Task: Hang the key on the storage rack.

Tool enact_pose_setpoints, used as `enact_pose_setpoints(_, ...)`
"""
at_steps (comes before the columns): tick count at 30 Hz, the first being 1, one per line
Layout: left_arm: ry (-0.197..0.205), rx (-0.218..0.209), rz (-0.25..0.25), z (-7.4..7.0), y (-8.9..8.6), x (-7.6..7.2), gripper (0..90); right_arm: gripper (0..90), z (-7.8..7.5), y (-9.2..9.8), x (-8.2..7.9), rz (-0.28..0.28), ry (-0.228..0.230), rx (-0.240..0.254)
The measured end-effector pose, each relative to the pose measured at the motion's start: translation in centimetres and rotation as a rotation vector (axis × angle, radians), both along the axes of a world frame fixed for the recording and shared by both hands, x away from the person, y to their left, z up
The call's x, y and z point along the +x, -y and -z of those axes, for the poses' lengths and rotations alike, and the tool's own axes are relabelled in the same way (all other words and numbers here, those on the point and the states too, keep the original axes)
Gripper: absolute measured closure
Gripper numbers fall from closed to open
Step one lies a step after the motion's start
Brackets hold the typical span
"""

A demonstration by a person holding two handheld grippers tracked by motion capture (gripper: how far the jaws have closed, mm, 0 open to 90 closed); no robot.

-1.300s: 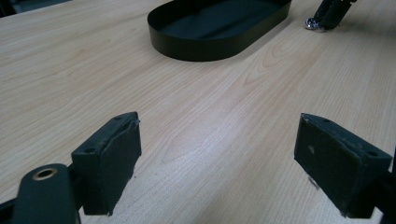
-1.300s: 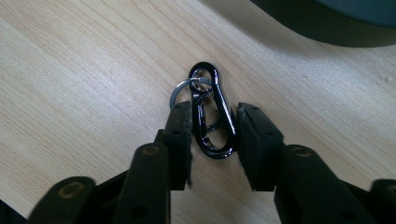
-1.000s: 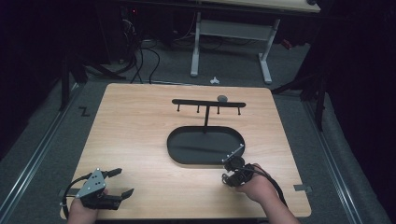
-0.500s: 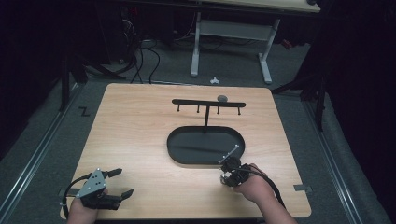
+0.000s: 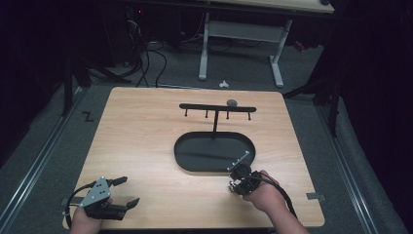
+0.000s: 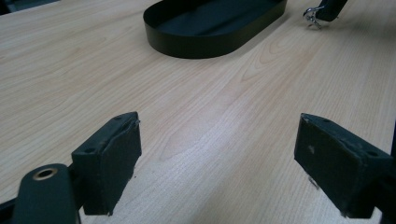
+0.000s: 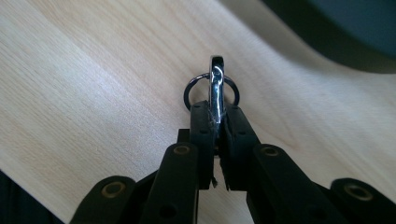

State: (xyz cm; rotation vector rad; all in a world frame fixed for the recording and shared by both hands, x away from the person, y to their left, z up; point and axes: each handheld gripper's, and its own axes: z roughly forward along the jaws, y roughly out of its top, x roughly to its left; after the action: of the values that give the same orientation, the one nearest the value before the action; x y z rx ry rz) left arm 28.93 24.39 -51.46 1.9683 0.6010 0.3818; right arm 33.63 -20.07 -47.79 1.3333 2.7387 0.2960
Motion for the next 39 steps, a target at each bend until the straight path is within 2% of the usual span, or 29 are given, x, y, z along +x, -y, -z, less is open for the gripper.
enact_pose_setpoints(3,0.000,0.003,0.004,0.1,0.0,0.0,15.3,84.3,-1.2,0.4,0.0,0.008,0.017,0.030)
enact_pose_setpoints(4,-0.003,0.007,0.008,0.1,0.0,0.0,15.3,84.2,-1.6,0.4,-0.2,0.034,0.021,0.041)
enact_pose_setpoints(6,-0.004,0.007,0.007,0.1,0.1,0.0,15.3,84.2,-2.1,0.7,0.0,0.014,0.051,0.049)
enact_pose_setpoints(8,-0.001,0.005,0.008,0.0,0.1,-0.1,15.3,84.2,-2.7,0.8,0.0,0.039,0.059,0.063)
enact_pose_setpoints(11,0.000,0.007,0.011,0.0,0.1,-0.1,15.3,84.3,-3.6,0.8,0.0,0.065,0.064,0.069)
enact_pose_setpoints(13,0.002,0.001,0.003,0.0,0.1,0.0,15.3,84.2,-4.1,1.1,0.2,0.051,0.078,0.059)
enact_pose_setpoints(17,0.004,-0.004,-0.008,0.0,0.0,0.1,15.3,84.3,-4.9,1.4,0.4,0.070,0.086,0.068)
enact_pose_setpoints(32,0.014,-0.017,-0.060,0.1,0.4,1.1,15.3,84.3,-5.2,3.1,0.9,0.113,0.073,0.080)
enact_pose_setpoints(39,0.016,-0.012,-0.052,0.0,0.4,0.8,15.3,84.3,-5.3,3.7,0.6,0.125,0.089,0.092)
